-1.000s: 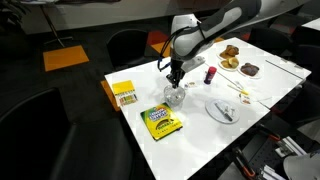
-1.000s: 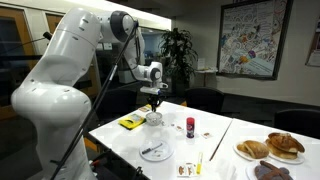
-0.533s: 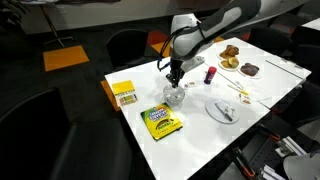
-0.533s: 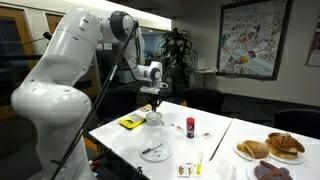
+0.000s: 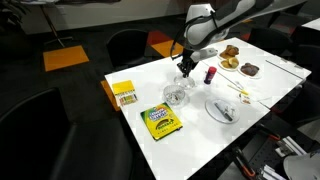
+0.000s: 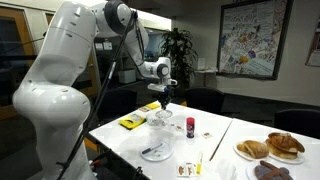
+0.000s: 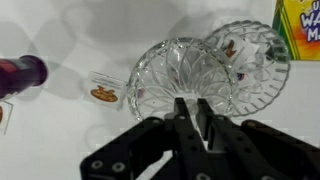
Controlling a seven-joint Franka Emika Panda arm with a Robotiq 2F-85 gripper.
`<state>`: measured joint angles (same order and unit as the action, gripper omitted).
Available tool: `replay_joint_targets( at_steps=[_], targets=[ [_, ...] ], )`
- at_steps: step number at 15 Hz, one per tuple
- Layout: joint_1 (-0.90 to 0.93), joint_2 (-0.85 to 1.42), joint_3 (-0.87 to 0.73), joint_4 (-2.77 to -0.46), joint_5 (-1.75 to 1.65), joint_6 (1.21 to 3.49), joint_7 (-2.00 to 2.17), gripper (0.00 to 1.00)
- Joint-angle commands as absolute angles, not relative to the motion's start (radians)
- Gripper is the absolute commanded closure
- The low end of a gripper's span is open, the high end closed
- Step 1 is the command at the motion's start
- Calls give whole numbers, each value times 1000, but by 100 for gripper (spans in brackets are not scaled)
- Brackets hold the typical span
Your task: Take the lid off of the glass bowl
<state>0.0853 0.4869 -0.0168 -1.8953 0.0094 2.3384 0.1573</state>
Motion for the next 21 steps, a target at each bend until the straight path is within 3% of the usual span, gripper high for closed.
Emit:
replay_joint_targets(
  at_steps=[1,14,15,16,21],
  targets=[
    [32,405,-47,-2002,31,2395,181,96],
    [-63,507,-74,-2009,44,2532,109,96],
    [-65,511,-70,-2006,48,2529,103,59],
    [-69,513,-66,-2008,53,2533,93,58],
    [-67,488,-65,-2032,57,2543,86,24]
  ],
)
